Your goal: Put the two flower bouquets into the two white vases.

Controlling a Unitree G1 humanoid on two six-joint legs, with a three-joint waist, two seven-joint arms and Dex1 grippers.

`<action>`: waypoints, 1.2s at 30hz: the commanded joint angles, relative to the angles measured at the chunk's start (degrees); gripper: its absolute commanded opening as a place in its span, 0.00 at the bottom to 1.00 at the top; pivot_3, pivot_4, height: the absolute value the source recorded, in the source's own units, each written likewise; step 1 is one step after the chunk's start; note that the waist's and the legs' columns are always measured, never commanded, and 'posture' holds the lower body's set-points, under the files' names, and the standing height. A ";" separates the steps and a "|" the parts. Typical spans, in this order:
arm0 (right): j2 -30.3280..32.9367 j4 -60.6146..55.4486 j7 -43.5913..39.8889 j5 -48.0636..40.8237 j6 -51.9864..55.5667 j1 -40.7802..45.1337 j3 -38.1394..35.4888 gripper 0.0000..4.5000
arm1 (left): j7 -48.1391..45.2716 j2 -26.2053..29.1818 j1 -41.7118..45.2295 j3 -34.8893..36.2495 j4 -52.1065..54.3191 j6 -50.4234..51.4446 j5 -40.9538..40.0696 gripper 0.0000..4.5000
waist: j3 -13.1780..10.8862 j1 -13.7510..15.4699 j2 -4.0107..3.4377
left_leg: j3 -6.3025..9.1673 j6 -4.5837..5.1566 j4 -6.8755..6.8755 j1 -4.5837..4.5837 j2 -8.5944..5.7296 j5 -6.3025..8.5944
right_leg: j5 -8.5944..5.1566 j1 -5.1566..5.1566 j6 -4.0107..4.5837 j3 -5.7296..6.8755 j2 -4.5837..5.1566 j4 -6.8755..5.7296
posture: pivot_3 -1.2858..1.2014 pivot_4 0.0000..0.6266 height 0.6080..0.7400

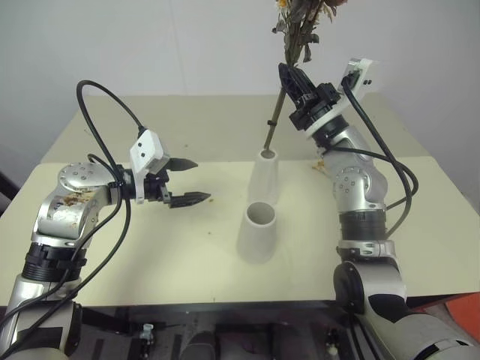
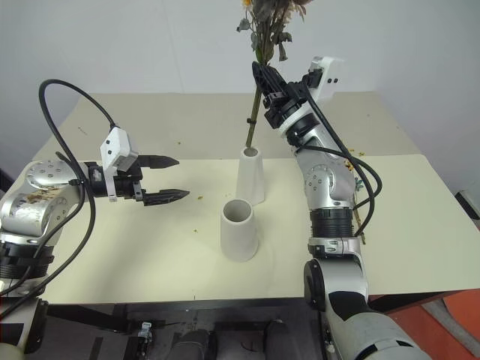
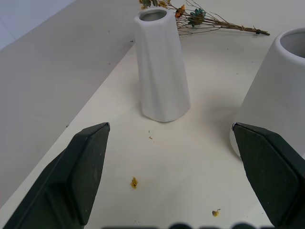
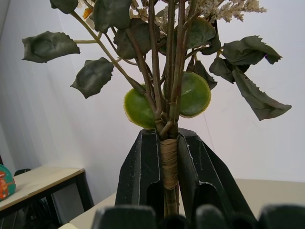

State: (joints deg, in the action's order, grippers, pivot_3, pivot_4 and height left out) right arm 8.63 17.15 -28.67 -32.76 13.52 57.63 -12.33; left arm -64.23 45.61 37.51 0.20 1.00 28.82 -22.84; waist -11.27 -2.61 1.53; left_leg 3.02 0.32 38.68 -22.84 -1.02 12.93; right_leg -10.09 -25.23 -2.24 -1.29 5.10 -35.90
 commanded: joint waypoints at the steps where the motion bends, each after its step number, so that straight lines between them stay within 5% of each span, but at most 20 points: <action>1: 0.57 -1.95 -0.52 -0.10 -2.04 1.63 -0.77 0.05 | 0.10 0.25 0.61 1.33 1.41 -0.23 -0.75 1.00 | 0.00 0.00 0.00 | 0.00 0.00 0.00 0.00 0.00 0.00 | 0.00 0.00 0.00 0.00 0.00 0.00 | 0.52 0.24 1.00; 36: -2.40 1.46 -5.35 5.30 -9.87 -4.93 2.18 0.05 | 1.18 0.40 0.32 1.44 1.67 -0.09 -0.48 1.00 | 0.00 -0.01 0.00 | 0.00 0.00 -0.04 0.01 0.00 0.00 | 0.00 -0.01 0.00 0.00 -0.01 0.01 | 0.52 0.24 1.00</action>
State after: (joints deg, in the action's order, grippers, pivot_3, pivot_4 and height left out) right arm 6.26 19.70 -33.68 -27.56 5.58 52.60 -10.06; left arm -63.40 45.60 37.51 0.20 1.03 28.83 -22.81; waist -11.27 -2.62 1.53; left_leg 3.02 0.31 38.64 -22.83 -1.02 12.93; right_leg -10.09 -25.24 -2.24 -1.29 5.09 -35.89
